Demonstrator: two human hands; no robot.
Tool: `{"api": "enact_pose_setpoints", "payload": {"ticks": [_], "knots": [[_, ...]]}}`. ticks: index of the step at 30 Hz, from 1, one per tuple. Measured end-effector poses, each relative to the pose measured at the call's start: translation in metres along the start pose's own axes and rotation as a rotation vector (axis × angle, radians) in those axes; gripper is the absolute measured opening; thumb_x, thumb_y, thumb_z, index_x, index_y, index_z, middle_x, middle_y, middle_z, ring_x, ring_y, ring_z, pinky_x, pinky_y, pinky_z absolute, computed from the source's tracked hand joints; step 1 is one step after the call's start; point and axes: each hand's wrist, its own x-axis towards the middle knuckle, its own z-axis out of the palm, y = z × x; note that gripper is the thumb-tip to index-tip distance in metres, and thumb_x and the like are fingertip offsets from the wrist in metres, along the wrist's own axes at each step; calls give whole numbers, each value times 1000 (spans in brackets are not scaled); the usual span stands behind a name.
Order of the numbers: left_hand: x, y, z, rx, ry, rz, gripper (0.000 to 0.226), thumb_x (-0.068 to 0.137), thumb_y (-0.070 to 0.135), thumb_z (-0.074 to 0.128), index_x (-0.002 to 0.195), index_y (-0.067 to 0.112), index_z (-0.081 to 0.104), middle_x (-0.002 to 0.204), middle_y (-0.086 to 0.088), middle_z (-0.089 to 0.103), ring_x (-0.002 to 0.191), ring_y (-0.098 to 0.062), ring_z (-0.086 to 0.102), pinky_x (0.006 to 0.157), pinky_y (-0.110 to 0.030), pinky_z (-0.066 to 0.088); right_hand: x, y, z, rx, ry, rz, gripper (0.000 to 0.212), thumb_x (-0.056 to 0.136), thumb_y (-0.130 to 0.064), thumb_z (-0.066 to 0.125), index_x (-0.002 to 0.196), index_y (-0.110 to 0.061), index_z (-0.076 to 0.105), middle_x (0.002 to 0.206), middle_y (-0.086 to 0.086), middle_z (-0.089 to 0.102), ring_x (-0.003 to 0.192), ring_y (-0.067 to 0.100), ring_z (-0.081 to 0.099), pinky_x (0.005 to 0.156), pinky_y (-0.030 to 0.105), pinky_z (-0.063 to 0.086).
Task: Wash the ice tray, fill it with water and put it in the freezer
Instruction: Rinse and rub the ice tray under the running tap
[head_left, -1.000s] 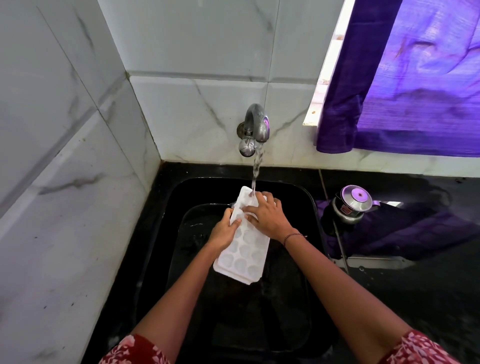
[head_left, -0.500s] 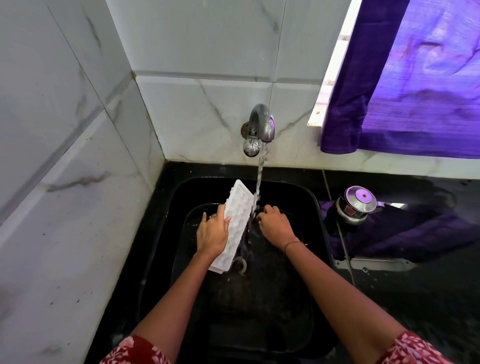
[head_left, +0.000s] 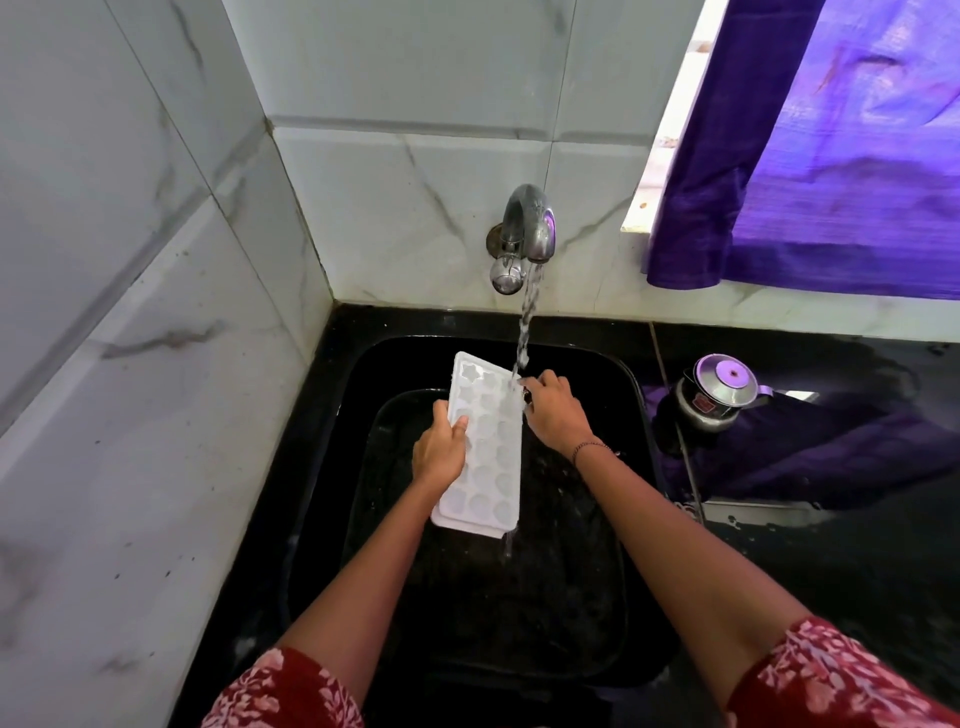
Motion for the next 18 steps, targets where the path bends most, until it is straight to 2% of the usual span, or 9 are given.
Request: {"api": "enact_pose_setpoints", "payload": {"ticks": [3, 8, 13, 18], "knots": [[-1, -6, 1, -126, -76, -77, 22, 100, 34, 36, 116, 18, 39, 108, -1, 59, 96, -25, 59, 82, -41, 50, -2, 3, 3, -35, -40, -16, 43, 95, -14, 42, 137, -20, 46, 122, 8, 41, 115, 27, 38, 91, 40, 45], [-2, -19, 3, -257, -154, -142, 16, 99, 34, 39, 110, 23, 40, 110, -5, 60, 99, -26, 61, 88, -48, 51, -5, 5, 11, -106, -110, -10, 43, 94, -11, 41, 132, -27, 52, 126, 6, 39, 119, 28, 33, 97, 39, 40], [-5, -16, -1, -341, -192, -152, 17, 100, 31, 39, 111, 19, 40, 107, -6, 58, 97, -26, 60, 82, -42, 52, -8, 4, 14, -215, -113, -39, 52, 93, -7, 36, 138, -32, 44, 130, 9, 34, 121, 31, 31, 98, 41, 38], [-8, -20, 0, -353, -171, -158, 17, 100, 31, 39, 112, 19, 40, 108, -6, 58, 99, -28, 60, 86, -46, 52, -3, 4, 5, -415, -116, -140, 47, 96, -16, 36, 138, -35, 41, 141, 8, 27, 128, 33, 26, 102, 45, 32]]}}
